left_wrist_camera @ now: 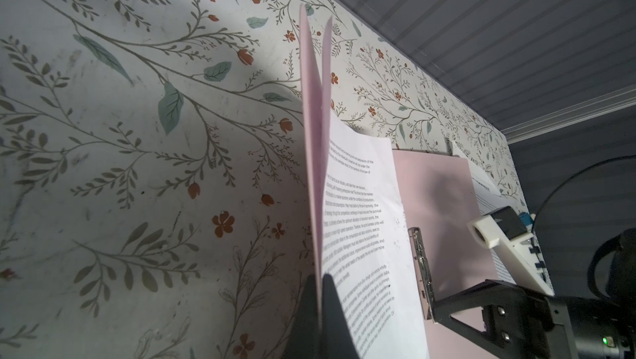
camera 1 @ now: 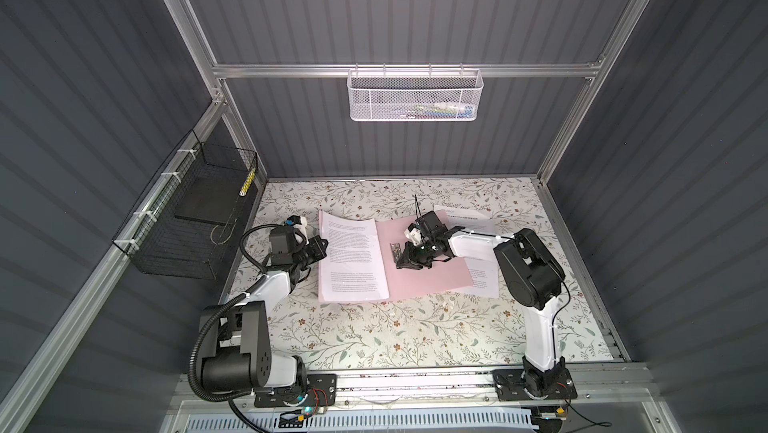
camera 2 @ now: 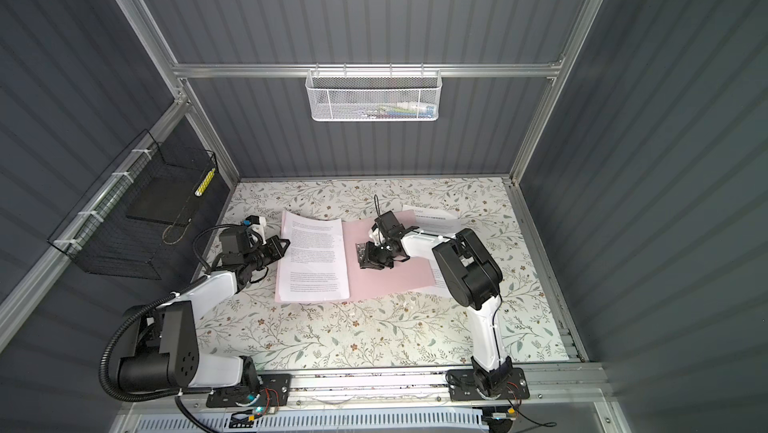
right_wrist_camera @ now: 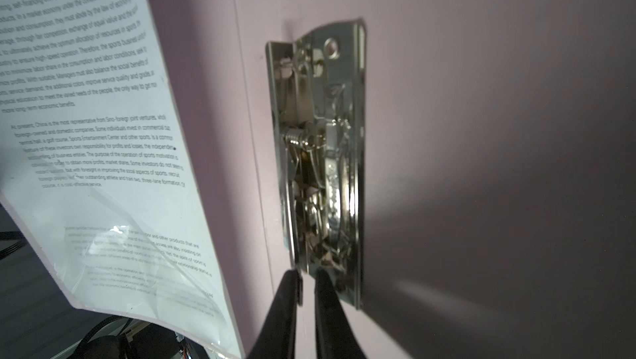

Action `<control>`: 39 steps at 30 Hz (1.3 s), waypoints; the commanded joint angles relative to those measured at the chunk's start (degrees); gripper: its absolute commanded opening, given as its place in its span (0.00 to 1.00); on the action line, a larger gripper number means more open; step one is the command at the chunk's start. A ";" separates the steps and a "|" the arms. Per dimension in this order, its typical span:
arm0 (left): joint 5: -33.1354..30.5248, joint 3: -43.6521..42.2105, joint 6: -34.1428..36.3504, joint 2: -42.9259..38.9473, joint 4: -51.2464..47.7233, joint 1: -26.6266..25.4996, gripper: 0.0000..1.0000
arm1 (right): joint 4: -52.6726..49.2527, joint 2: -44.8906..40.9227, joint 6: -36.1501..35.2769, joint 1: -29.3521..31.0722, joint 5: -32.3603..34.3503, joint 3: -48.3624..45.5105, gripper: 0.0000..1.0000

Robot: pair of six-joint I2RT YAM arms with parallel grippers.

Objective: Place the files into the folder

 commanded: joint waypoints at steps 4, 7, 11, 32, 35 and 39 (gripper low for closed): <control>0.62 0.05 0.83 0.81 -0.47 0.20 0.00 | -1.34 1.12 0.01 0.26 0.19 0.63 0.11; 0.53 -0.12 0.80 0.72 -0.47 0.20 0.00 | -1.39 1.30 0.09 0.30 0.24 0.74 0.08; 0.53 -0.12 0.91 0.31 -0.43 0.20 0.00 | -3.58 1.76 -0.29 0.26 1.92 1.30 0.05; -1.47 -0.56 1.26 -2.00 -1.69 0.20 0.00 | -18.92 10.51 -2.89 -2.24 20.27 2.68 0.00; -2.23 -0.31 1.61 -2.17 -2.36 0.20 0.00 | -13.23 6.71 -1.23 -5.09 12.30 -1.01 0.00; -2.62 -0.04 1.88 -1.32 -2.58 0.20 0.00 | 2.90 3.80 8.29 -8.90 -6.55 -6.45 0.00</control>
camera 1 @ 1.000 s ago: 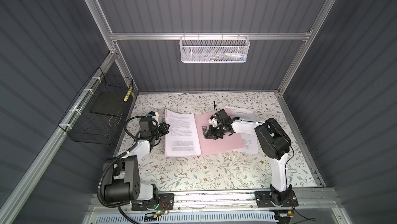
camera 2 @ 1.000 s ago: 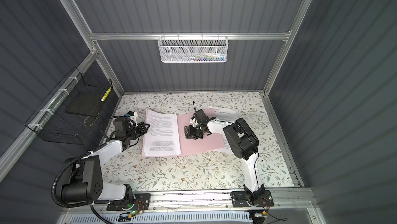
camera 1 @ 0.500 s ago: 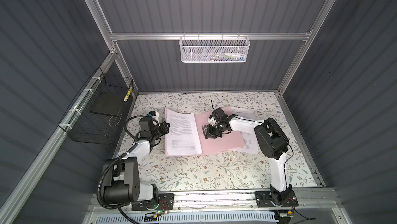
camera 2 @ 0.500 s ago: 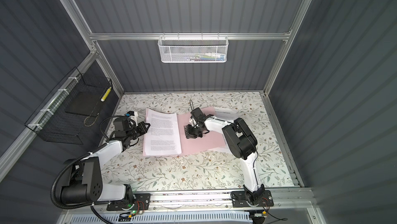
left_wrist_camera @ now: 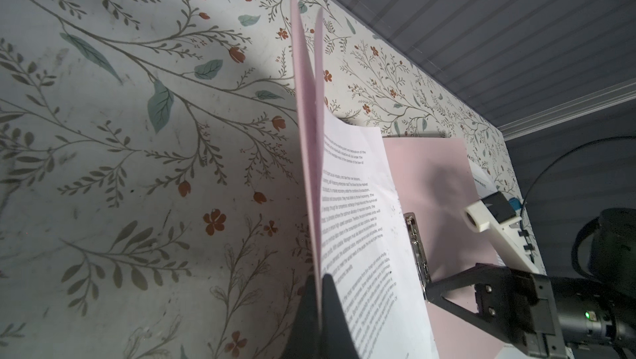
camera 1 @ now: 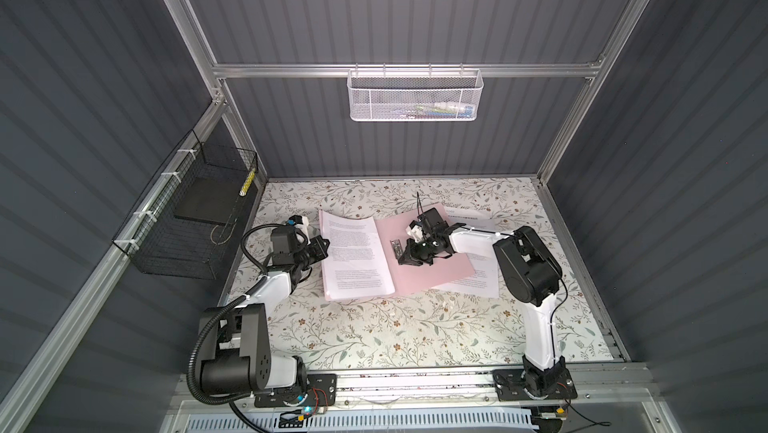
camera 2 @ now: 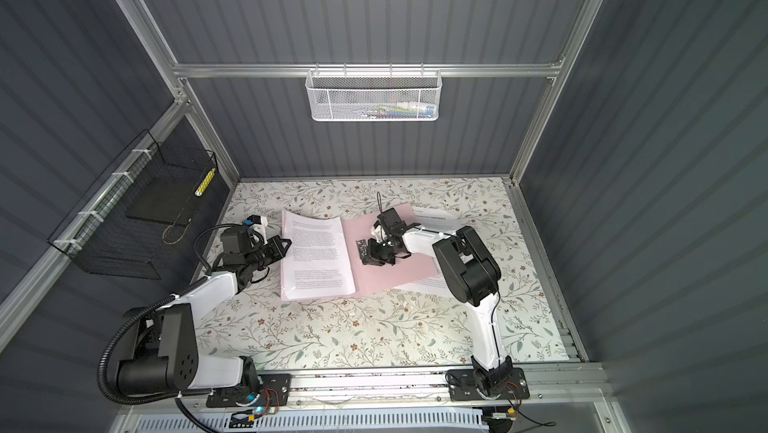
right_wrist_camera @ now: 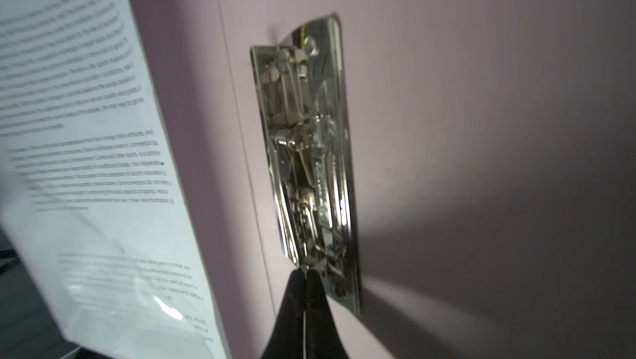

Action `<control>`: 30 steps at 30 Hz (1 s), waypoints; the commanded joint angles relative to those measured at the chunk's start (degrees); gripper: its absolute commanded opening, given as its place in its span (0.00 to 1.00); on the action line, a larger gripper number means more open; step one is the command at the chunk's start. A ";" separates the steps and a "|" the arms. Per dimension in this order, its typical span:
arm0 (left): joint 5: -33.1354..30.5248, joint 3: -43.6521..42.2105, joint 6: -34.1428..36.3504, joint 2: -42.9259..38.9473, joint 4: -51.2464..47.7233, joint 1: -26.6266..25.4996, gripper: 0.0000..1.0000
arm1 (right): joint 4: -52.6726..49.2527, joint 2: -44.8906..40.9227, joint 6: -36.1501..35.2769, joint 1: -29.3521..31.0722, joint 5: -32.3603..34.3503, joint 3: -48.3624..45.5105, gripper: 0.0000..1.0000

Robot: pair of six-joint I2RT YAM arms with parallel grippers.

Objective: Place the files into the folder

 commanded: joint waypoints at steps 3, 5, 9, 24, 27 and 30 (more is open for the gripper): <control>-2.50 0.05 2.06 0.12 -1.57 0.94 0.00 | 4.54 1.52 10.96 -4.74 -5.41 -5.54 0.00; -2.55 -0.08 2.10 -0.20 -1.68 0.94 0.00 | 5.20 0.28 11.59 -4.75 -5.73 -5.65 0.00; -1.92 0.35 2.67 -0.60 -2.08 0.94 0.00 | 6.46 -1.30 12.43 -4.67 -8.26 -5.35 0.00; 0.89 7.24 8.69 0.48 -8.12 0.95 0.00 | -8.15 -10.11 1.90 -4.87 0.85 -0.21 0.34; 2.26 9.86 10.44 2.17 -10.40 0.94 0.00 | -8.10 -8.09 1.69 -4.53 -0.82 1.41 0.10; 3.05 10.81 10.82 3.58 -10.48 0.94 0.00 | -8.96 -5.61 0.27 -3.22 -2.98 3.27 0.00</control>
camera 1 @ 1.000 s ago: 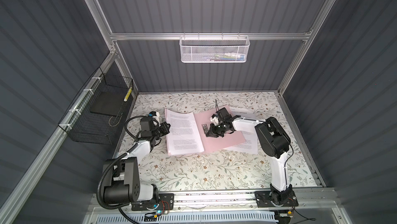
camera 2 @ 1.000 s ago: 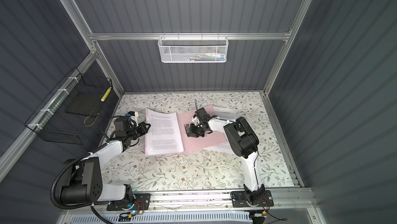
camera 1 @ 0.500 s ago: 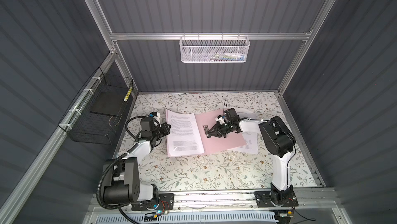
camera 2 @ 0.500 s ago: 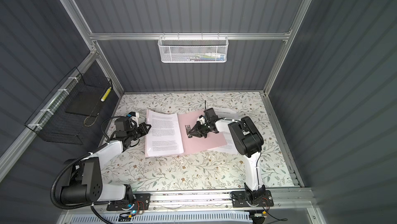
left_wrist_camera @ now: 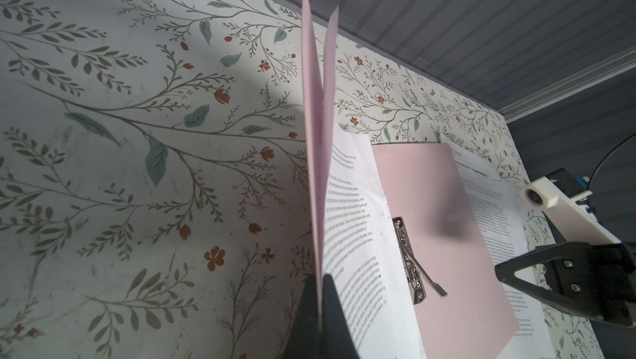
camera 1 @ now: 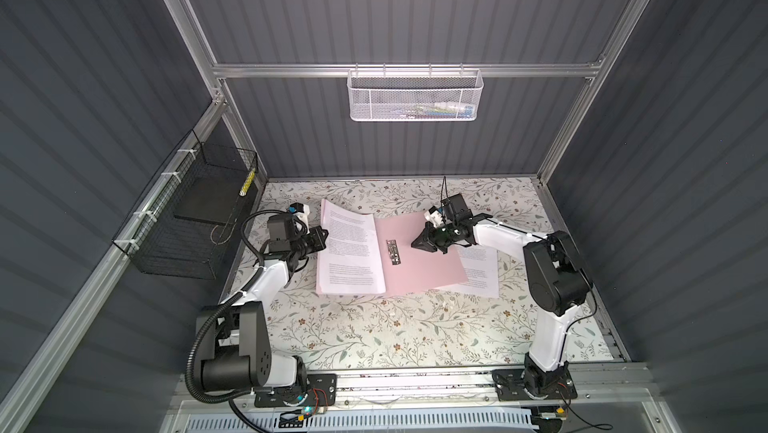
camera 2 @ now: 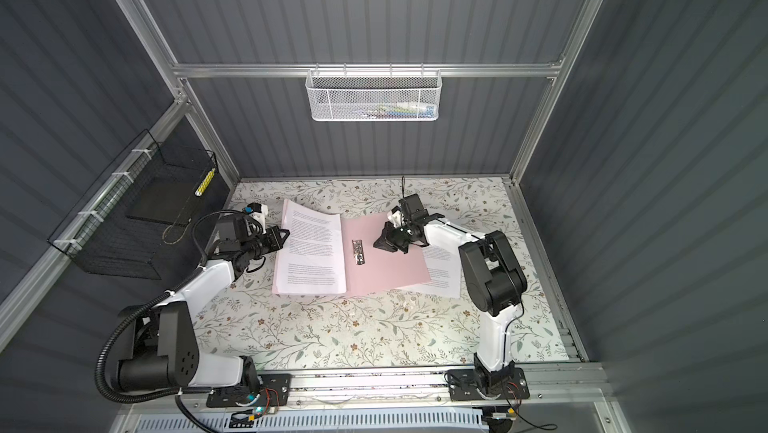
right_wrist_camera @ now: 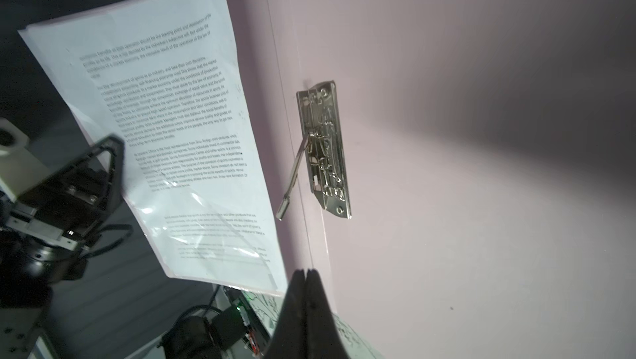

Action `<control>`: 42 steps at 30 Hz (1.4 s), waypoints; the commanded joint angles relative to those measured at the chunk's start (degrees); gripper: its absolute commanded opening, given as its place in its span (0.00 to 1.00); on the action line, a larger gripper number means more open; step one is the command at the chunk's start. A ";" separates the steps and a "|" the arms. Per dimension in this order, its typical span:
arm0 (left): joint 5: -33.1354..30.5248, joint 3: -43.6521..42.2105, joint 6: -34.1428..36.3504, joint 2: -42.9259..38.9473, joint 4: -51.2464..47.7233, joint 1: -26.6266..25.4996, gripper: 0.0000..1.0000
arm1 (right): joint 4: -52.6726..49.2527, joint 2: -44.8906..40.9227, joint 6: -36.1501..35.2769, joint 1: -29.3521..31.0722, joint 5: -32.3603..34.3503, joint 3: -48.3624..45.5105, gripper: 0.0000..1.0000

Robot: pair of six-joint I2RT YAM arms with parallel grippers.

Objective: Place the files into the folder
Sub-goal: 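Release the clip and raise the right gripper away from the folder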

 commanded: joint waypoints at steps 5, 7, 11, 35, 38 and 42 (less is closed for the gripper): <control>1.22 1.06 3.20 1.96 -2.34 0.31 0.00 | -3.54 6.75 -2.47 3.41 -4.06 4.31 0.00; 1.16 0.93 3.24 2.65 -2.10 0.31 0.00 | -3.39 8.52 -2.12 4.21 -5.42 5.95 0.00; 1.61 0.50 3.06 3.76 -1.17 0.31 0.00 | -3.54 11.15 -1.79 5.40 -6.53 8.88 0.00; 0.79 5.02 3.08 1.59 -6.49 0.31 0.00 | -16.38 11.42 -10.21 -3.22 4.59 31.07 0.18; 0.21 8.11 4.11 3.50 -9.86 0.31 0.00 | -14.55 2.12 -11.40 -7.10 11.45 19.73 0.33; -0.21 11.62 5.66 5.20 -15.02 0.31 0.00 | -13.14 -10.31 -11.39 -13.45 21.56 4.54 0.43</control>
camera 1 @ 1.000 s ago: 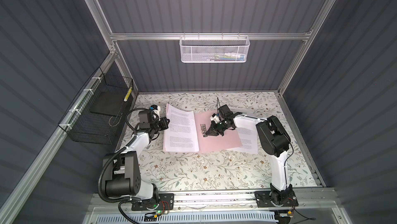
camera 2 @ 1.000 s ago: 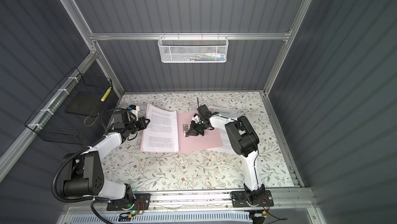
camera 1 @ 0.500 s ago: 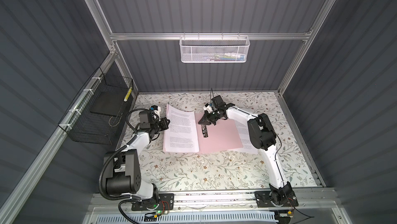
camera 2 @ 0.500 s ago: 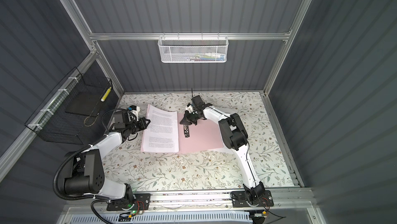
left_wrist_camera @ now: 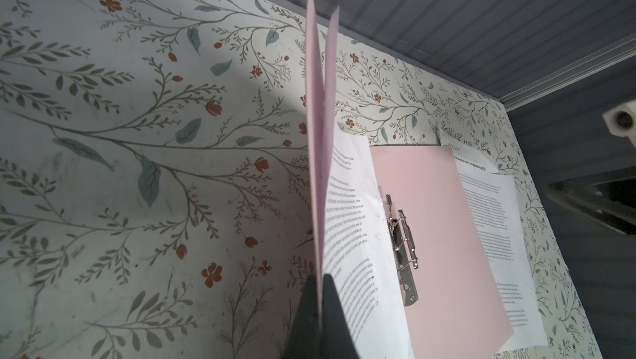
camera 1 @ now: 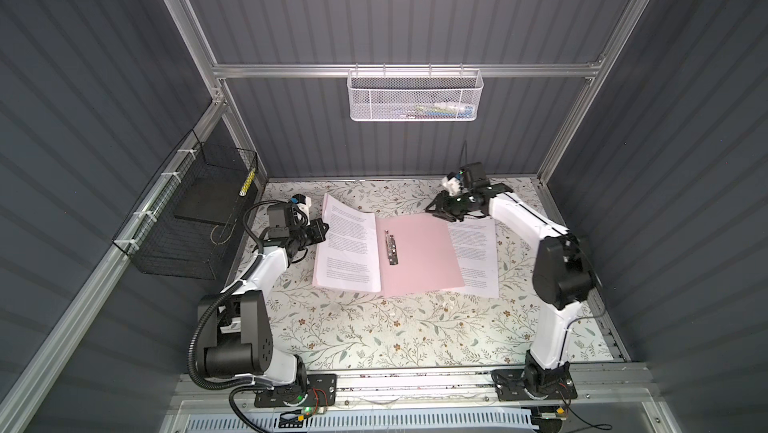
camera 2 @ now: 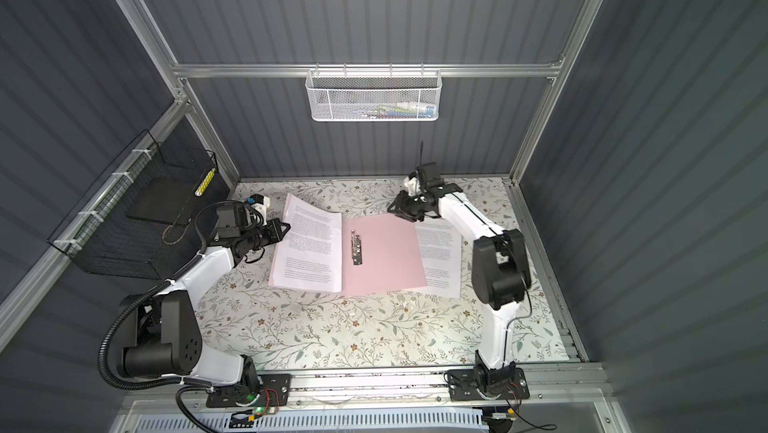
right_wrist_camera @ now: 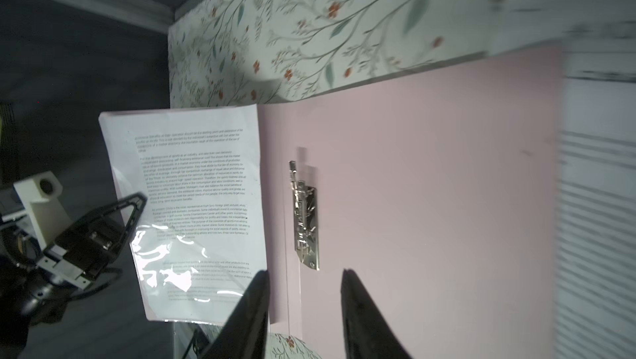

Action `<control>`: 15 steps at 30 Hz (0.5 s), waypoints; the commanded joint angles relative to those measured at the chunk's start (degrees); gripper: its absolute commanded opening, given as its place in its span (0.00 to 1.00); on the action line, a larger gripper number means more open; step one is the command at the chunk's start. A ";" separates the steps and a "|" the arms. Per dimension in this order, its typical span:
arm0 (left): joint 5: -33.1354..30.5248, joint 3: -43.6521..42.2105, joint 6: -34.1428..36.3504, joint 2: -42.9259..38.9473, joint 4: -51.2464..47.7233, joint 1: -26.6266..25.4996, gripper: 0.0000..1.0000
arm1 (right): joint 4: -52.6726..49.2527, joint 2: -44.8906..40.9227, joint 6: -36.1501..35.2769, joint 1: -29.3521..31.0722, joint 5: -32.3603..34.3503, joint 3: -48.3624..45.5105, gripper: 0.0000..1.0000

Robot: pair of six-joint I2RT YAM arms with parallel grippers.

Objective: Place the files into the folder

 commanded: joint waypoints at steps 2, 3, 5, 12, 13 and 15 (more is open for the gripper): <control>-2.14 2.92 3.32 0.33 -7.43 0.22 0.00 | -0.19 -10.18 -1.29 -5.87 13.78 -14.12 0.47; -2.55 2.88 3.21 -0.25 -7.29 0.22 0.00 | 0.06 -12.78 -1.16 -7.44 15.27 -17.29 0.50; -2.80 3.73 3.37 -0.56 -7.76 0.22 0.00 | 0.80 -16.47 -0.92 -10.09 17.03 -22.43 0.54; -2.40 7.44 4.09 1.46 -9.33 0.22 0.00 | 4.33 -18.90 0.84 -17.81 19.55 -32.03 0.61; -1.93 7.09 3.92 1.83 -8.92 0.23 0.00 | 4.37 -18.40 0.79 -18.22 20.00 -32.35 0.62; -1.80 5.53 3.18 2.36 -7.11 0.22 0.00 | 6.24 -16.78 0.68 -18.95 19.56 -32.68 0.62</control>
